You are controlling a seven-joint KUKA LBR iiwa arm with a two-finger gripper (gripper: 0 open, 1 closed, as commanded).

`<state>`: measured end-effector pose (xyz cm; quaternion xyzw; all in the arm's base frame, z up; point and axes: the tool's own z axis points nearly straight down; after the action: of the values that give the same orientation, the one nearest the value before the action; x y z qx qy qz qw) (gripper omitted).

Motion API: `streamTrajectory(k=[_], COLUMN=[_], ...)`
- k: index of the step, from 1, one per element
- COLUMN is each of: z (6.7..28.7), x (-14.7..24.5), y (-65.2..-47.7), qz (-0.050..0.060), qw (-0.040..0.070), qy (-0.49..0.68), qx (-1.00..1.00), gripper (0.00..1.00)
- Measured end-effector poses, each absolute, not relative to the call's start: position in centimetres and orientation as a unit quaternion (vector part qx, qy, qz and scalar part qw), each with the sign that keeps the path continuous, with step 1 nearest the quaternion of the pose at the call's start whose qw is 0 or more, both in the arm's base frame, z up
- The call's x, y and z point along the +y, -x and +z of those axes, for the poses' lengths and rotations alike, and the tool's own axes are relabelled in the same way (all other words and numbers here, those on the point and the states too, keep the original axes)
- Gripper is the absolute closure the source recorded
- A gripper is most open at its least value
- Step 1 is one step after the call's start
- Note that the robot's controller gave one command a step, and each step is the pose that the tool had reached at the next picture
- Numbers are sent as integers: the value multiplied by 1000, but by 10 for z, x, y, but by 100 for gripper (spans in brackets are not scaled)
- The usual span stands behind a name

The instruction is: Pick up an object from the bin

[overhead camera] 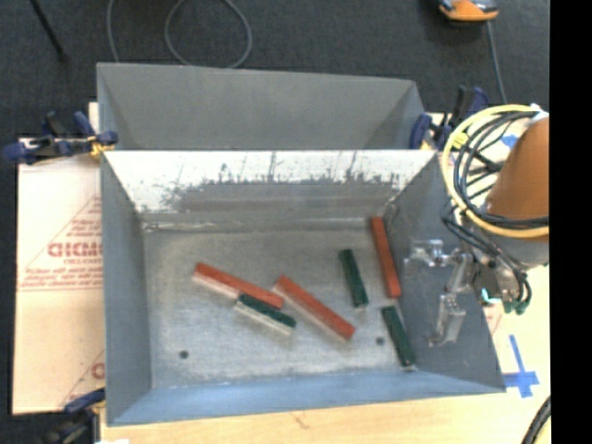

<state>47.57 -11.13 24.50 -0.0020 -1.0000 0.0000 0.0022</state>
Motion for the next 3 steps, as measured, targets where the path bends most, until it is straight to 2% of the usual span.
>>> streamTrajectory(k=[1, 2, 3], z=[67, 71, 71], x=[-68, -70, -70], y=[-493, -494, -494], qz=[0, 1, 1], qw=[1, -2, -2], qy=[64, 62, 60], qx=[-998, -998, -998], gripper=[0, 100, 0])
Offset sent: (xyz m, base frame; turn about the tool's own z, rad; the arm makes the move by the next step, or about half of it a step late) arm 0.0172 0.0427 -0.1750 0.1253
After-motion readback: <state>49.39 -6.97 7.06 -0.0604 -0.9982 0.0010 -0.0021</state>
